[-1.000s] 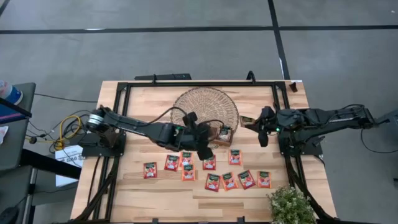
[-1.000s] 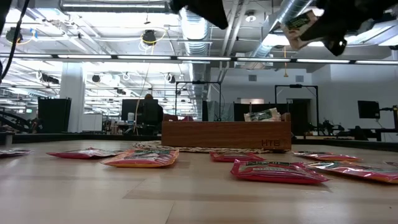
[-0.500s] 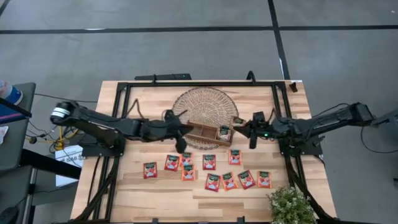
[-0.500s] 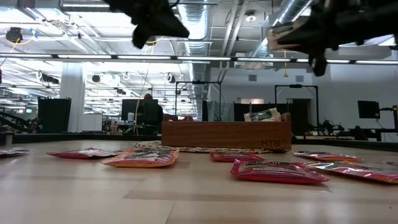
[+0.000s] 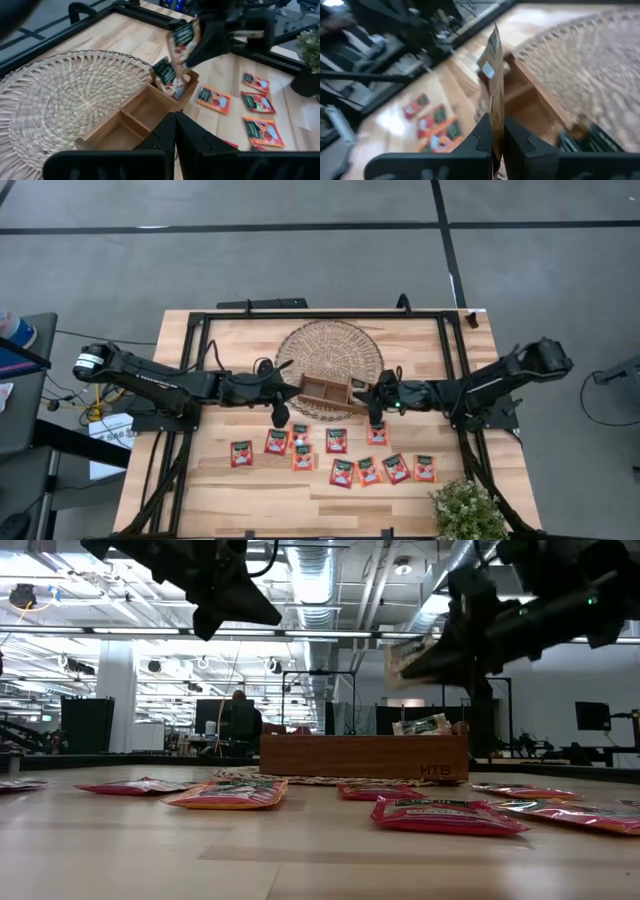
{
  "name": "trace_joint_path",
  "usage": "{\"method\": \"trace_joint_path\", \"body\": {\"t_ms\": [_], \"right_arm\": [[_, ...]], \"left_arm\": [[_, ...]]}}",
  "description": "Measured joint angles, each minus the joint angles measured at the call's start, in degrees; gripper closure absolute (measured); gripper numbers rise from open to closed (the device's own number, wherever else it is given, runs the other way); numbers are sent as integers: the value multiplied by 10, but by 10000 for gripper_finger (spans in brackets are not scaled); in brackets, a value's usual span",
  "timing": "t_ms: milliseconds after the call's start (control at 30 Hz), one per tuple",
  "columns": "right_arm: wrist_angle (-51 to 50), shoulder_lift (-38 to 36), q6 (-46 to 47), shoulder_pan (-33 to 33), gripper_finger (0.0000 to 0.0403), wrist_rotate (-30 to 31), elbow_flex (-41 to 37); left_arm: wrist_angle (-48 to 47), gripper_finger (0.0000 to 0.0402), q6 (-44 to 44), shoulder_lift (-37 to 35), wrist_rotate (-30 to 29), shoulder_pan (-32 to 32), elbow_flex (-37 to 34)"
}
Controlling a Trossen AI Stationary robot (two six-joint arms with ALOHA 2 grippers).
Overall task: Pick & Place Tea
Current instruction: Put the brown tea bag into the right section of the wooden organizer
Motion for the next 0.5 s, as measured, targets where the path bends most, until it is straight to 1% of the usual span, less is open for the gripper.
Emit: {"method": "trace_joint_path", "body": {"t_ms": [167, 233, 400, 500], "right_arm": [[5, 34, 21, 4, 395, 7, 0], [5, 40, 23, 10, 396, 22, 0], [-6, 44, 27, 19, 395, 59, 0], [-24, 40, 32, 20, 395, 64, 0]], "left_arm": [[0, 402, 4, 0, 15, 0, 0], [0, 402, 5, 0, 27, 0, 0], [-1, 401, 6, 0, 31, 0, 0], [-1, 402, 6, 0, 37, 0, 0]]}}
